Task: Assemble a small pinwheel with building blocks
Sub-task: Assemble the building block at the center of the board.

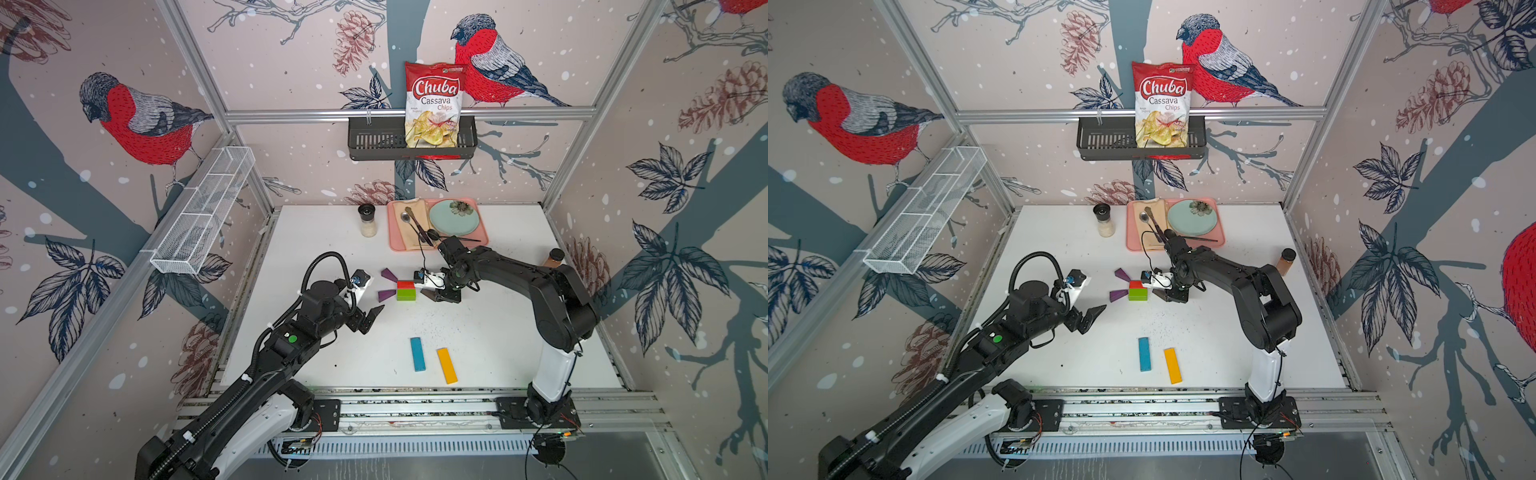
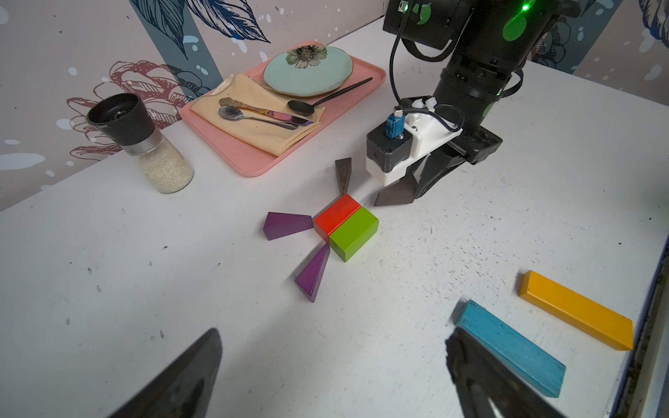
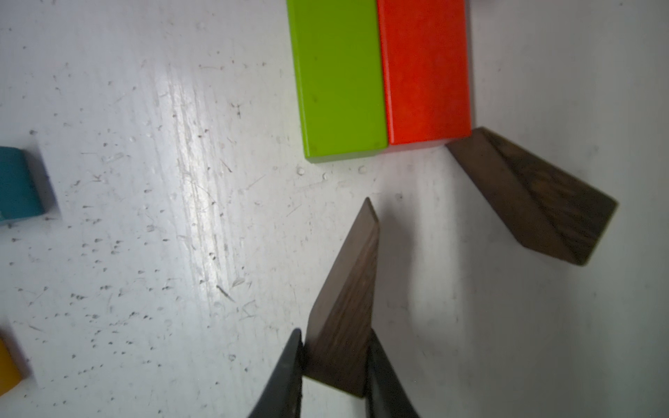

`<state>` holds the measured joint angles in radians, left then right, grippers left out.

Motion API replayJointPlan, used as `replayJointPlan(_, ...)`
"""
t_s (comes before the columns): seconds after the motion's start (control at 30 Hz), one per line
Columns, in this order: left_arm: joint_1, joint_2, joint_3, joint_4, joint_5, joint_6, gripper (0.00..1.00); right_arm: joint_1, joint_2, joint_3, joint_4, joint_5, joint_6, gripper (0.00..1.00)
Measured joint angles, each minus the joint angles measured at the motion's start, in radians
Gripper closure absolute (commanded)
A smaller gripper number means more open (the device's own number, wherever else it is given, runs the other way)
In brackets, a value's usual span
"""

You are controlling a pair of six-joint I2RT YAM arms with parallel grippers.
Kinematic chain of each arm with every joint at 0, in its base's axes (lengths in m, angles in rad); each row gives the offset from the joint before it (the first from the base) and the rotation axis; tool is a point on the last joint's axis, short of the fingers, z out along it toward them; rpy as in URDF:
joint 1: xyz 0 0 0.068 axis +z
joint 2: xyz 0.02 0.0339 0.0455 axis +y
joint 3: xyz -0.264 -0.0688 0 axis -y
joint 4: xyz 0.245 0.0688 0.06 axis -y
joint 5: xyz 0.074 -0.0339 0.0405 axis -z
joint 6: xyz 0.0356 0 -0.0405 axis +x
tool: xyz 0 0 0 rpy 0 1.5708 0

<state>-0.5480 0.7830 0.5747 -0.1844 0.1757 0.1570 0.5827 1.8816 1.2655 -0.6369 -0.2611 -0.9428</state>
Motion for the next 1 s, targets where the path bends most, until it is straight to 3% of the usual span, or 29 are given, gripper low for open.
replayJointPlan(1.0, 0.000, -0.030, -0.010, -0.013, -0.021, -0.003, 0.04, 0.047, 0.043, 0.048, -0.075, 0.003, 0.007, 0.79)
